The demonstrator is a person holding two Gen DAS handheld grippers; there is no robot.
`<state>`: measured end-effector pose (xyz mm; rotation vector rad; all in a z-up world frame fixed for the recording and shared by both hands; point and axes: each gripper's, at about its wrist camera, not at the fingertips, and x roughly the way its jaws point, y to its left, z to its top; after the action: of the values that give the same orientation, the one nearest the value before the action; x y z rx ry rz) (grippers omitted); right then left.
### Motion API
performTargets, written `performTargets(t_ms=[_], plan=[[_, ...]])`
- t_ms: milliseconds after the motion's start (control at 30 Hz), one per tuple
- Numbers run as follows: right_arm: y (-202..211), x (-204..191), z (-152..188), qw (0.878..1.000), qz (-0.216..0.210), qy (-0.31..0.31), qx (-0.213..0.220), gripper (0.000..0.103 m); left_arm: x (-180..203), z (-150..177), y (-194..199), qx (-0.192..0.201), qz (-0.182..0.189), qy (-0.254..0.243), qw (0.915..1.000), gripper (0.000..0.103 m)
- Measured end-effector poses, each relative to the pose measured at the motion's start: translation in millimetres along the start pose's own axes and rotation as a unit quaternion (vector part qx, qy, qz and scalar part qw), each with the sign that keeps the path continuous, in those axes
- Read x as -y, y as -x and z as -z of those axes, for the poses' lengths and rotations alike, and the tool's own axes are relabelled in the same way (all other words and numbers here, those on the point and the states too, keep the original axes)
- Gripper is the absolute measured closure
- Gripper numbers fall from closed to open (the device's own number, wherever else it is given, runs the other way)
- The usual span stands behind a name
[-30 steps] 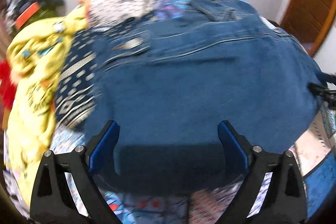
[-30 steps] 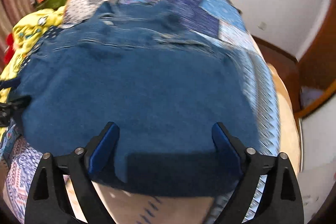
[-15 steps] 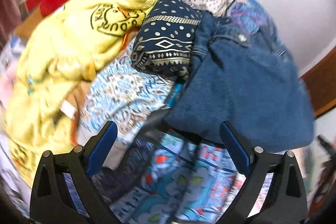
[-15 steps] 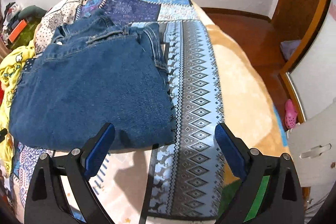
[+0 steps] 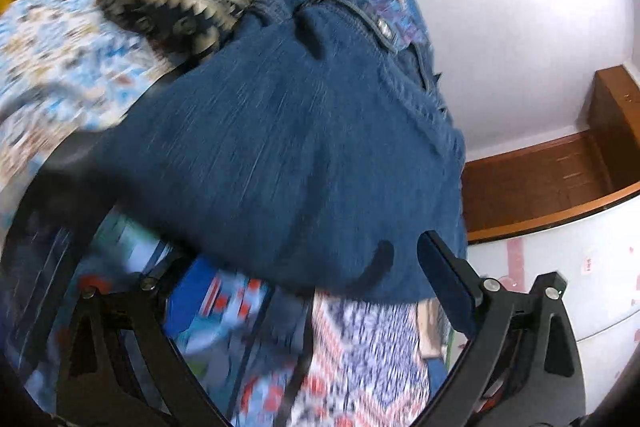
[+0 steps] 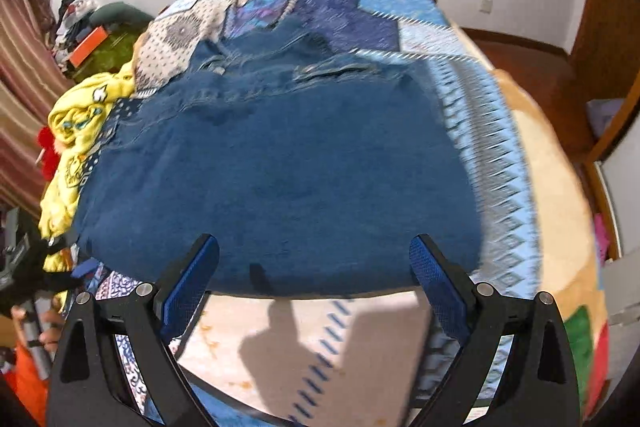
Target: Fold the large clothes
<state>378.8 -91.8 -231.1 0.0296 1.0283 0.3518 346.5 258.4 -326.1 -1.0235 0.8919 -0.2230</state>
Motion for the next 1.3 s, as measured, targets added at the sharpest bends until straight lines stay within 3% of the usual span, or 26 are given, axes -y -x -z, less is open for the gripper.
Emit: performTargets(t_ms=[100, 167, 233, 300, 400, 533, 667, 800, 933, 1033, 1167, 1233, 1300], plan=[[-10, -9, 3, 1.000, 0.007, 0.013, -0.010, 0.008, -9, -19, -18, 0.011, 0.008, 0.010, 0.9999, 0.033], [-15, -12, 4, 1.000, 0.013, 0.018, -0.014, 0.008, -13, -28, -24, 0.020, 0.022, 0.028, 0.9992, 0.039], [-14, -14, 3, 0.999, 0.019, 0.024, -0.014, 0.008, -10, -36, -27, 0.032, 0.014, 0.027, 0.9990, 0.046], [-12, -17, 2, 0.999, 0.017, 0.027, -0.018, 0.008, 0, -36, -21, 0.062, 0.002, 0.013, 0.9980, 0.062], [-4, -20, -1, 0.999, 0.019, 0.030, -0.014, 0.008, 28, -31, 7, 0.122, 0.020, -0.028, 0.9919, 0.074], [12, -32, -12, 0.999, 0.029, 0.045, 0.003, 0.008, 77, -32, 35, 0.150, 0.007, -0.095, 0.9842, 0.076], [25, -55, -23, 0.997, 0.022, 0.064, 0.024, 0.008, 120, -34, 78, 0.192, 0.023, -0.137, 0.9715, 0.078], [22, -94, -32, 0.995, -0.005, 0.095, 0.032, 0.007, 157, -28, 118, 0.233, 0.003, -0.197, 0.9525, 0.078], [-9, -142, -29, 0.990, -0.038, 0.132, 0.006, 0.007, 173, -24, 130, 0.239, -0.038, -0.227, 0.9435, 0.078], [-47, -172, -23, 0.986, -0.056, 0.156, -0.034, 0.007, 165, -32, 120, 0.223, -0.073, -0.220, 0.9468, 0.078], [-93, -184, -13, 0.984, -0.050, 0.150, -0.084, 0.003, 144, -27, 102, 0.191, -0.119, -0.204, 0.9527, 0.078], [-99, -185, -11, 0.981, -0.049, 0.167, -0.083, 0.000, 136, -27, 95, 0.188, -0.139, -0.199, 0.9518, 0.078], [-96, -186, -12, 0.977, -0.051, 0.187, -0.086, 0.000, 134, -31, 95, 0.189, -0.133, -0.188, 0.9544, 0.078]])
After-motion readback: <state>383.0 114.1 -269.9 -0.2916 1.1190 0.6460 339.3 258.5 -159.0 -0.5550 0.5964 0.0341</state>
